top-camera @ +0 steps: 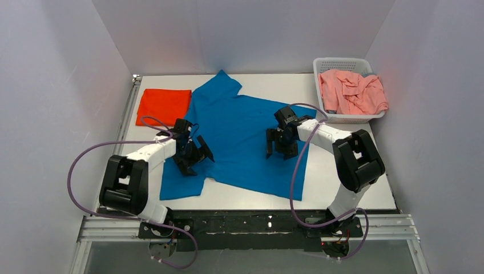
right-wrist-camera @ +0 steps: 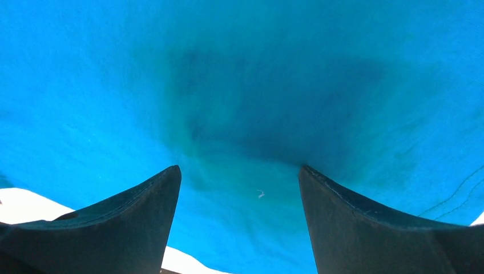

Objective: Fold and stack the t-shirts
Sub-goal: Flatten out the tshirt

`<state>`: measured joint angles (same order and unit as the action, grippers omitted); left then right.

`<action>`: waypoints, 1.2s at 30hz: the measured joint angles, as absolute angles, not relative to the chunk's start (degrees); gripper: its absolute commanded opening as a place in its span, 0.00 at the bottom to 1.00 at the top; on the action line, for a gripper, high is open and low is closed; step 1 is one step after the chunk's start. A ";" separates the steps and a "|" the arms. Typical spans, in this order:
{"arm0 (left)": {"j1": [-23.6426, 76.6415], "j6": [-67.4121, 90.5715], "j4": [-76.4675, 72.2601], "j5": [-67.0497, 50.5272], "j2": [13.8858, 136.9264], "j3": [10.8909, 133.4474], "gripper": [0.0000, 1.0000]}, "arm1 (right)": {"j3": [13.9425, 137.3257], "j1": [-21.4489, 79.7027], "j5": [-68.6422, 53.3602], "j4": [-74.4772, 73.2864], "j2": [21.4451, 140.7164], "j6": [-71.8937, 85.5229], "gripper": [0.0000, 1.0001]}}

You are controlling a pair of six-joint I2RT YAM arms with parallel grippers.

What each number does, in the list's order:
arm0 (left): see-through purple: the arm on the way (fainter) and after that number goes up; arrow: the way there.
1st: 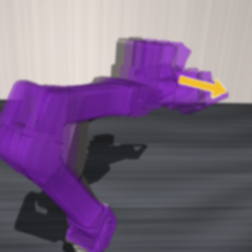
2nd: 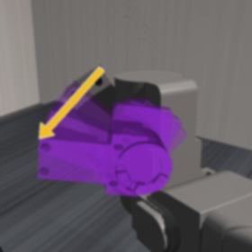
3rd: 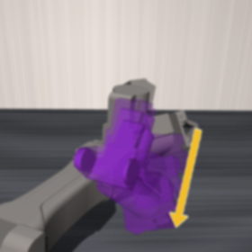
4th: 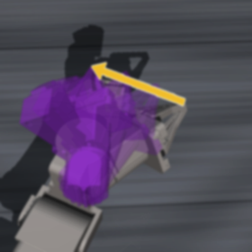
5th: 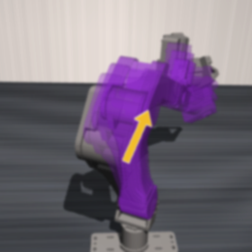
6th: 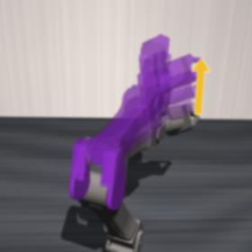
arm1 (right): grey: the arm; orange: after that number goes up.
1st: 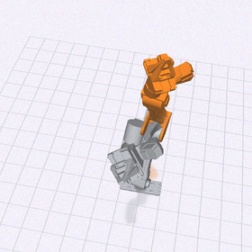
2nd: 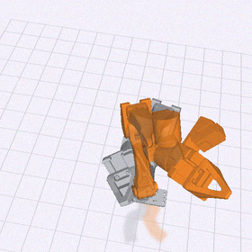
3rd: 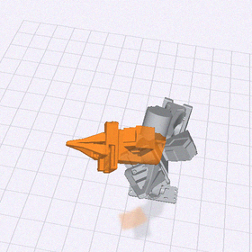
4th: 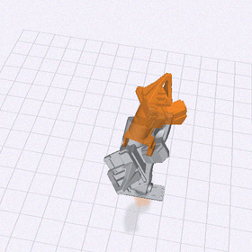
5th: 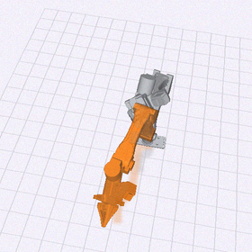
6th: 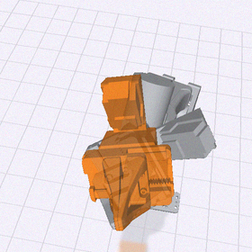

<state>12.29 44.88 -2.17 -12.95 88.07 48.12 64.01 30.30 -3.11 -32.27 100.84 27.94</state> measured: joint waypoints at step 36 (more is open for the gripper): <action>-3.25 39.38 8.47 -5.56 99.63 72.14 0.84 | 55.64 16.91 -5.39 -35.14 80.93 23.68 0.84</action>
